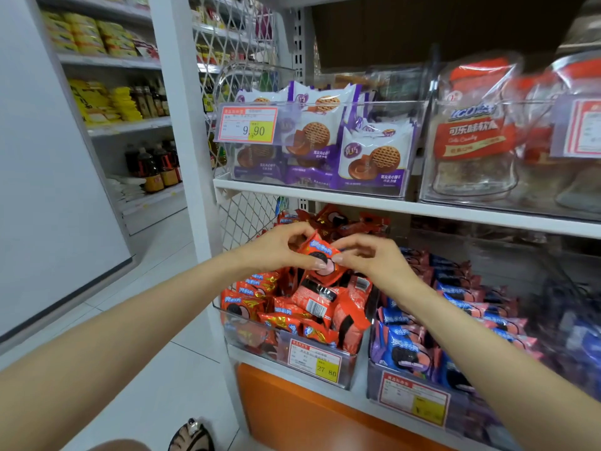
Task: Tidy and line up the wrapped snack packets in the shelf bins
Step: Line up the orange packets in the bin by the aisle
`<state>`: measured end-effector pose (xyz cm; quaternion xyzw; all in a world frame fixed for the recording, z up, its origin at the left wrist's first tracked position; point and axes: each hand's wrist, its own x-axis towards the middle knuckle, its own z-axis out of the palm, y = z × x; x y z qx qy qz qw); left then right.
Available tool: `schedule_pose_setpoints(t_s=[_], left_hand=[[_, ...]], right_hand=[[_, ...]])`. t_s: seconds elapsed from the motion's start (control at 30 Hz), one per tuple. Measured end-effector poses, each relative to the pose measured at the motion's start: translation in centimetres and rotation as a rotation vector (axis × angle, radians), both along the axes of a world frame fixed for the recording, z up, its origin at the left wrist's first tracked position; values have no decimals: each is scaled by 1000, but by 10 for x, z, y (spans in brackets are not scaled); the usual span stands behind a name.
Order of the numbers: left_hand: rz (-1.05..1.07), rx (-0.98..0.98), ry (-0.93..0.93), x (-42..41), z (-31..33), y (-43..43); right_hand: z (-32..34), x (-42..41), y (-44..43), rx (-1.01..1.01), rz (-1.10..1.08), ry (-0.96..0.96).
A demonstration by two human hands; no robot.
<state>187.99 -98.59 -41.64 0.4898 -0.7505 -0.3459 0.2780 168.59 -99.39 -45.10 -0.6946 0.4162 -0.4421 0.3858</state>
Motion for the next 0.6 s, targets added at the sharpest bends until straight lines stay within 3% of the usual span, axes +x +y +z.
schedule_pose_setpoints(t_s=[0.2, 0.37, 0.5, 0.6], left_hand=[[172, -64, -165, 30, 9, -22], [110, -24, -622, 57, 7, -49], [120, -208, -1073, 60, -10, -60], [143, -287, -1163, 62, -17, -63]], right_hand=[[0, -9, -7, -76, -138, 73], [-6, -23, -16, -84, -239, 194], [-9, -25, -20, -88, -261, 204], [-11, -25, -26, -110, -283, 236]])
